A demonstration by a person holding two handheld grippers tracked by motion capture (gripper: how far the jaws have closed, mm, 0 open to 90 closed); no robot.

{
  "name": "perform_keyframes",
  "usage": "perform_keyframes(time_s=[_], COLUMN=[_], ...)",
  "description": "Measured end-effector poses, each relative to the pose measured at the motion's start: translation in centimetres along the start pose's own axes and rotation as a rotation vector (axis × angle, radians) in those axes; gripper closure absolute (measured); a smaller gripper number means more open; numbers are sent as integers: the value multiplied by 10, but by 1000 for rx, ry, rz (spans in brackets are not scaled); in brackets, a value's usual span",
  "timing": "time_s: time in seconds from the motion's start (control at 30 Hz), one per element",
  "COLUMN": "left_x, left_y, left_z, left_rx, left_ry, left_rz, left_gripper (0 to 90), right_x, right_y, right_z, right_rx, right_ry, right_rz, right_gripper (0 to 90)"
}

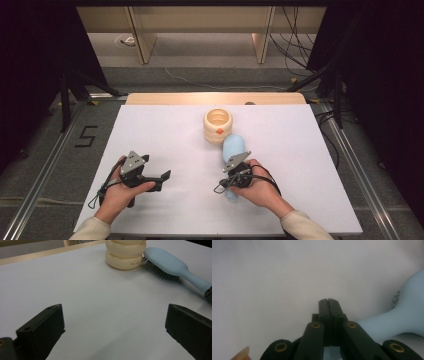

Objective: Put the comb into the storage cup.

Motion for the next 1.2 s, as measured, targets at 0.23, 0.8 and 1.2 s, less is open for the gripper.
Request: perform_keyframes(time_s=[0.23,0.8,1.2], left_x=[0,-1,-1], left_y=[0,1,0], left_z=[1,2,2], left_rx=[2,-2,-2], left_ry=[-1,-6,-7], left_rz=[1,5,4], left_gripper=[17,18,18], right_x=[-7,-29,-51], right_y=[-8,-42,-67], right_z=[-2,3,28], right_rx=[40,112,217], right_ry=[-18,-17,-63], right_rz=[-95,-270,-286], right_gripper=[900,900,900])
Point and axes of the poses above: each handheld gripper's, and its own axes: x roughly forward along the jaws, y roughly out of its top, z roughly to its right, the point moved 10 cm from there along x, roughly forward along the jaws, and after that the axes turned 3 degrees about -x, right-handed, at the moved point
